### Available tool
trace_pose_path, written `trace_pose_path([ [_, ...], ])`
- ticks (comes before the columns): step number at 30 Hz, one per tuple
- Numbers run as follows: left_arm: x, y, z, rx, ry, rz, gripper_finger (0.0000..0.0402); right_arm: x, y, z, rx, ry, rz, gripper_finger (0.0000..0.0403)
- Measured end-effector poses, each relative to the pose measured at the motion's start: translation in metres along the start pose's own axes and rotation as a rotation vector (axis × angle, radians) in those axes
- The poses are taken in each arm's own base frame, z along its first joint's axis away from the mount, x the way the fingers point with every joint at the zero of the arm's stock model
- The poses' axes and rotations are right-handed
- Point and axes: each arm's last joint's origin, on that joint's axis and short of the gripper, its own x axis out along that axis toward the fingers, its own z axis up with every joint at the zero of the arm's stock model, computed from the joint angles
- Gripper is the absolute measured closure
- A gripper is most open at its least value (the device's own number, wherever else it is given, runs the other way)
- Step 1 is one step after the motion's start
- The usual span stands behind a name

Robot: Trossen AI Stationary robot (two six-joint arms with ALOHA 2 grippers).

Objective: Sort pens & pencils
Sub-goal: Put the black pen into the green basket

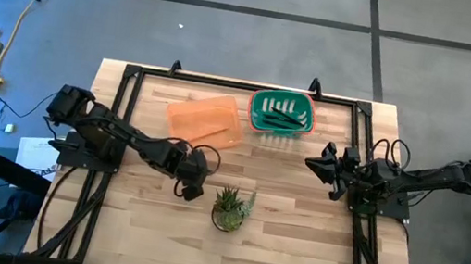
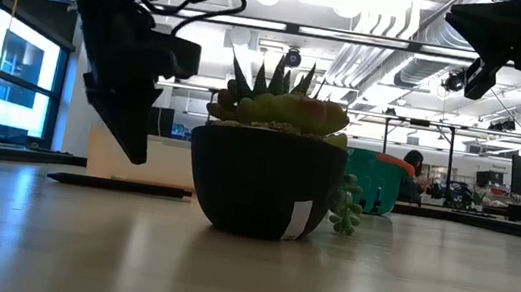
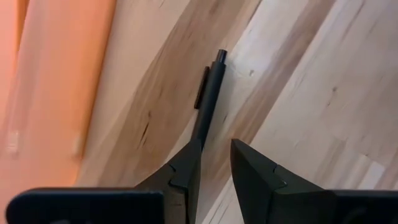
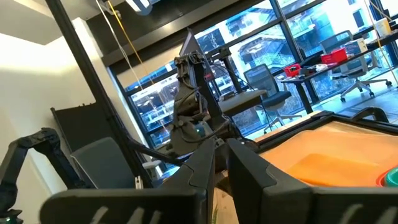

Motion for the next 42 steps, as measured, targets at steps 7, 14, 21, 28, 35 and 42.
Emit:
trace_pose_path([
  [7,0.004,0.010,0.008,-0.046,0.047,-0.040,0.0325,0.000,0.000,0.000,-0.002,0.001,0.001,0.0370],
  [14,0.004,0.010,0.008,-0.045,0.059,-0.055,0.0325,0.000,0.001,0.000,-0.009,0.012,0.025,0.0370],
  [21,0.004,0.010,0.007,0.023,0.072,-0.069,0.0325,0.000,0.001,-0.001,-0.009,0.021,0.031,0.0370],
  [28,0.004,0.010,0.007,0.148,0.071,-0.081,0.0325,0.000,0.001,-0.001,-0.005,0.021,0.031,0.0370],
  [35,0.004,0.011,0.008,0.176,0.037,-0.027,0.0325,0.000,0.001,-0.001,-0.005,0.021,0.032,0.0370],
  [42,0.011,0.010,0.005,0.203,0.088,-0.033,0.0325,0.000,0.001,-0.001,-0.005,0.021,0.032,0.0370],
])
